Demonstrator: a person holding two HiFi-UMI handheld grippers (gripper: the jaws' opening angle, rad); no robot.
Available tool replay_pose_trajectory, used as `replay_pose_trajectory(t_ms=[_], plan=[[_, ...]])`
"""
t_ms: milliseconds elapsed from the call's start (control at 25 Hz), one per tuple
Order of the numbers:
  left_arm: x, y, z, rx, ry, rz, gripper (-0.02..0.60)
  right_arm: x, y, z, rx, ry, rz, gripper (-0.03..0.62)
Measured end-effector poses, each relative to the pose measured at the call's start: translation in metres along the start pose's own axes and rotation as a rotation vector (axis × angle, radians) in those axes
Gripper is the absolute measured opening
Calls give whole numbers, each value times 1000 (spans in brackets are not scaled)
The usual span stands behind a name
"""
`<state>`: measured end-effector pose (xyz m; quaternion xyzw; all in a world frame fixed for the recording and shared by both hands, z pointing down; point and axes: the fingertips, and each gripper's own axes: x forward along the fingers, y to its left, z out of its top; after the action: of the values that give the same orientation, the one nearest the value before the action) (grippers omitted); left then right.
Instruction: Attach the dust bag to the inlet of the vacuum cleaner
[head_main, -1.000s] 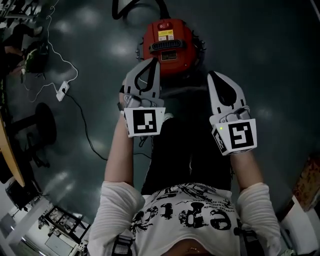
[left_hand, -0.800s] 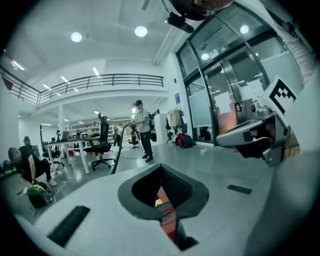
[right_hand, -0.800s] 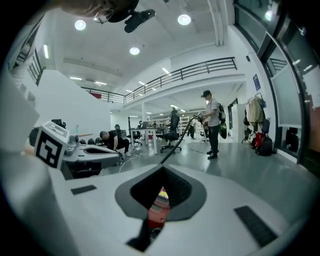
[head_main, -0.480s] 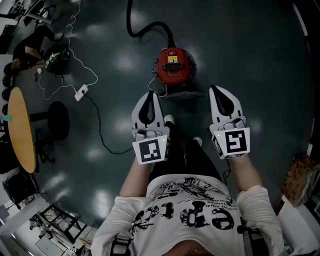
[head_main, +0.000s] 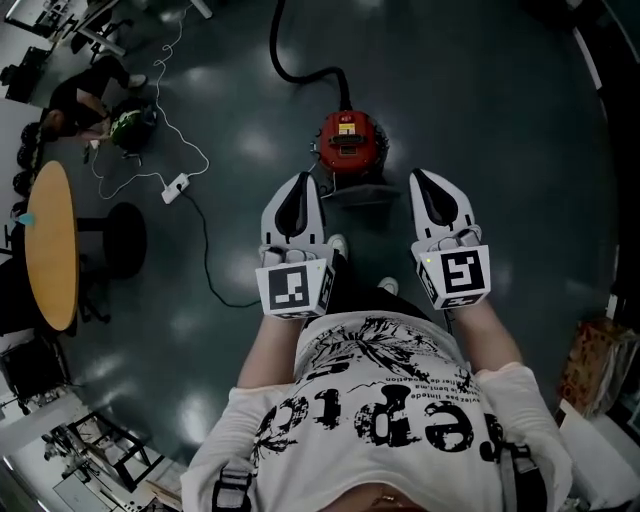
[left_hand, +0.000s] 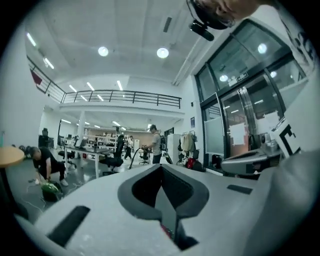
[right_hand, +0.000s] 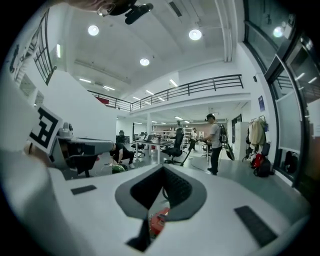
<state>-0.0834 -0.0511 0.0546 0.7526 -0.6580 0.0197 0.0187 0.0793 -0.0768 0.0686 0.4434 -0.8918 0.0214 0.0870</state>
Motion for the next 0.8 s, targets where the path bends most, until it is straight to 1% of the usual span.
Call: replay_pose_trajectory(t_ms=[80, 120, 200, 320, 360, 480, 520, 560, 640, 720, 800], plan=[[-9, 1, 15, 65, -13, 58, 5, -7, 7, 7, -23, -15, 15, 2], [-12, 0, 24, 81, -31, 70, 5, -9, 9, 11, -40, -28, 17, 2], [-12, -6, 38, 80, -70, 53, 5, -11, 9, 19, -63, -51, 13, 2], [-12, -10, 49, 70, -90, 15, 5, -16, 4, 32, -67, -76, -8, 2], [-12, -9, 52, 53, -94, 1, 5, -17, 2, 37, -64, -85, -14, 2], [-13, -7, 66, -70, -110, -36, 5, -21, -1, 53, -68, -114, -22, 2], [-13, -7, 71, -91, -120, -44, 5, -21, -2, 57, -72, -123, -23, 2], [-13, -7, 75, -90, -130, -50, 5, -22, -3, 61, -74, -132, -27, 2], [-12, -9, 81, -52, -143, -53, 5, -23, -6, 66, -74, -148, -36, 2], [-11, -11, 82, -15, -146, -53, 5, -23, -8, 70, -73, -157, -45, 2], [-9, -12, 79, -2, -139, -54, 5, -21, -7, 70, -84, -158, -52, 2]])
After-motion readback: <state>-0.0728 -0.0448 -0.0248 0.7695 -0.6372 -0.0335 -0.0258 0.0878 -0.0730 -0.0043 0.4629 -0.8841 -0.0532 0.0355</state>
